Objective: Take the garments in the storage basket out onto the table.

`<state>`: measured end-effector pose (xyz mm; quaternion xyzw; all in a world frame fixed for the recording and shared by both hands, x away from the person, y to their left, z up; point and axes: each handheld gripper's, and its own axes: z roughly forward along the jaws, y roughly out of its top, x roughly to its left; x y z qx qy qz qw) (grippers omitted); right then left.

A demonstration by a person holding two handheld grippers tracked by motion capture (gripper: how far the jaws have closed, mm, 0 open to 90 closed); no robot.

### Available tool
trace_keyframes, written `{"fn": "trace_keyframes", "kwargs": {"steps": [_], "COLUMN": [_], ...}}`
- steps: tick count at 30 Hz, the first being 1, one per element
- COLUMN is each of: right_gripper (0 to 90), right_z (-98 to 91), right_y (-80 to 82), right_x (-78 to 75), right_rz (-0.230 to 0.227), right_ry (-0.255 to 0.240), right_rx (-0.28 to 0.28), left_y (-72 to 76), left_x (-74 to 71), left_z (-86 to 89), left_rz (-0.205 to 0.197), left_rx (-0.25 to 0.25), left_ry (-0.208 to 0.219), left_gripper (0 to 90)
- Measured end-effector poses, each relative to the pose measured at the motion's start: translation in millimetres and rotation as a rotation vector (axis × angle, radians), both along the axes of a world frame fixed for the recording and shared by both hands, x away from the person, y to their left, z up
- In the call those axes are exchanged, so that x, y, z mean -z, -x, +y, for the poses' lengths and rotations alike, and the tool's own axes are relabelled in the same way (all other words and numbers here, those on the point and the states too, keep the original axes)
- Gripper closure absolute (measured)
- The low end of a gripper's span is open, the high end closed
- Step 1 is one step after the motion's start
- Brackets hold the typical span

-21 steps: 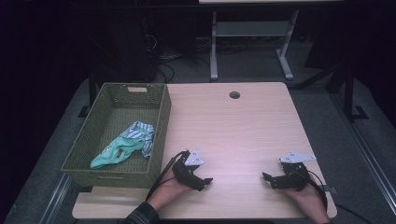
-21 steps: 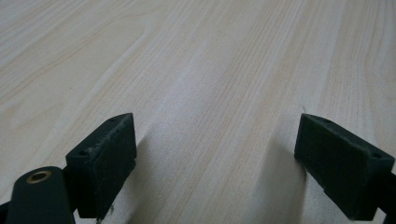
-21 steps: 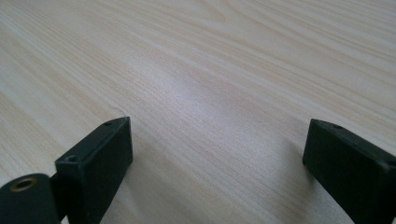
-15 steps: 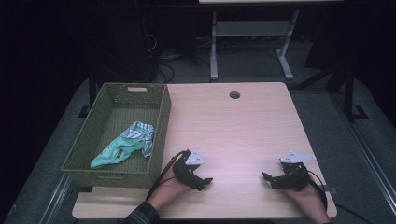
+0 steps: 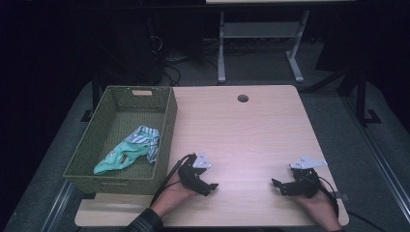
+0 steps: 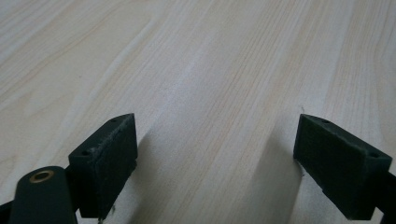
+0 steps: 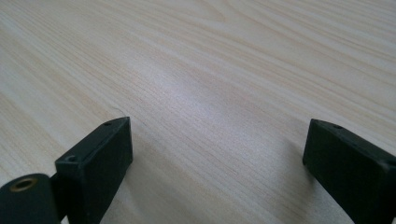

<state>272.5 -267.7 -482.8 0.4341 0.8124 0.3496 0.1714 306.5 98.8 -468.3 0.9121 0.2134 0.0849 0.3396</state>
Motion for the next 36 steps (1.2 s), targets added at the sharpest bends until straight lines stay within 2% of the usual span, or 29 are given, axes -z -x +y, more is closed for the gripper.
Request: {"fn": "trace_keyframes", "kwargs": {"steps": [6, 13, 23, 29, 36], "right_gripper": [7.7, 7.7, 7.7, 7.7, 7.7], "right_z": [0.2, 0.2, 0.2, 0.3, 0.1], "right_y": [0.1, 0.1, 0.1, 0.1, 0.1], "right_x": [0.0, 0.0, 0.0, 0.0, 0.0], "right_rz": [0.001, 0.001, 0.001, 0.001, 0.001], "right_ry": [-0.002, -0.002, -0.002, -0.003, 0.0], "right_rx": [0.003, 0.003, 0.003, 0.003, 0.0], "left_y": [-1.5, -1.2, -3.7, -4.8, -5.9], "left_x": [-4.5, -6.8, -12.3, -17.8, -23.6], "left_z": [1.6, 1.8, 4.1, 4.0, 4.4], "left_rz": [0.004, 0.01, 0.029, 0.024, 0.024], "left_rx": [-0.009, -0.011, -0.013, -0.021, -0.011], "left_ry": [0.006, -0.006, 0.017, 0.031, 0.028], "left_gripper": [12.9, 12.9, 13.0, 13.0, 13.0]}}
